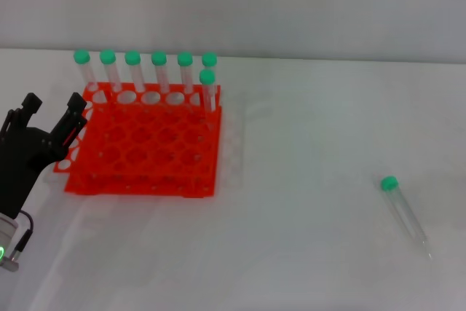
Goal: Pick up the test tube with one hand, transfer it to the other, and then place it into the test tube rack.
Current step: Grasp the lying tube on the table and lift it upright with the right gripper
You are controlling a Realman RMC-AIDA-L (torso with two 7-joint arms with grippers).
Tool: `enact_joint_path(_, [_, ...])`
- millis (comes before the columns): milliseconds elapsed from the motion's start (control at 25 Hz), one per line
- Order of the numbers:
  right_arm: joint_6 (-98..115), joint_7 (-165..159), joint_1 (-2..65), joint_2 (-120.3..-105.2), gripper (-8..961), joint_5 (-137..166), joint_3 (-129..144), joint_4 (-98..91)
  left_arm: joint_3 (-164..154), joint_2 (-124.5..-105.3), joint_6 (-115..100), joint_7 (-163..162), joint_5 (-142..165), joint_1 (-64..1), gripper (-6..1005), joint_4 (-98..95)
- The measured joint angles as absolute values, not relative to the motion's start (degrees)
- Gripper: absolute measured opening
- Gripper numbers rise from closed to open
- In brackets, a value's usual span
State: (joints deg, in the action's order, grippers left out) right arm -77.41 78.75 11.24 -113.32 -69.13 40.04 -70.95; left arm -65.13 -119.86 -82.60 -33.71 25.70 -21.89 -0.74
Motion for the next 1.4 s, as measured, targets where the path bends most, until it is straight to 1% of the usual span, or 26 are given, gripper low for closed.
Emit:
enact_joint_path(200, [-86.8,66.3,15.7,-114.62,837,-52.2,41.2,-81.5,-65.1,-119.96,-82.6,-34.3,25.7,-21.8,857,-0.4])
enact_joint_path(360, [-91.6,59.9,17.0,-114.76,837,-47.5,47.8,-86.8,-65.1,-119.97,-82.7,-35.2,25.8,-21.8,855,-0.4])
enact_joint_path(720, [-95.3,50.9,18.5,-114.80,837,-43.5,61.1,-93.4,-65.1,-119.97,-82.9,-35.6,25.8,-22.2,850,-0.6])
enact_joint_path(840, [-95.2,49.3,19.3,-114.87,837,-42.4,66.6,-93.2,-65.1,-119.97,-83.0,-35.6,25.9,-22.2,849,-0.6])
enact_joint_path(1040, [-93.0,46.9,21.2,-115.01,728,-39.8,74.6,-90.8,-65.1,-119.97,-84.0,-35.6,25.8,-21.9,846,-0.5])
enact_joint_path(1400, [-87.5,45.2,26.3,-115.34,714,-38.8,79.9,-81.7,-65.1,-119.97,-84.4,-35.6,25.8,-21.7,841,-0.4])
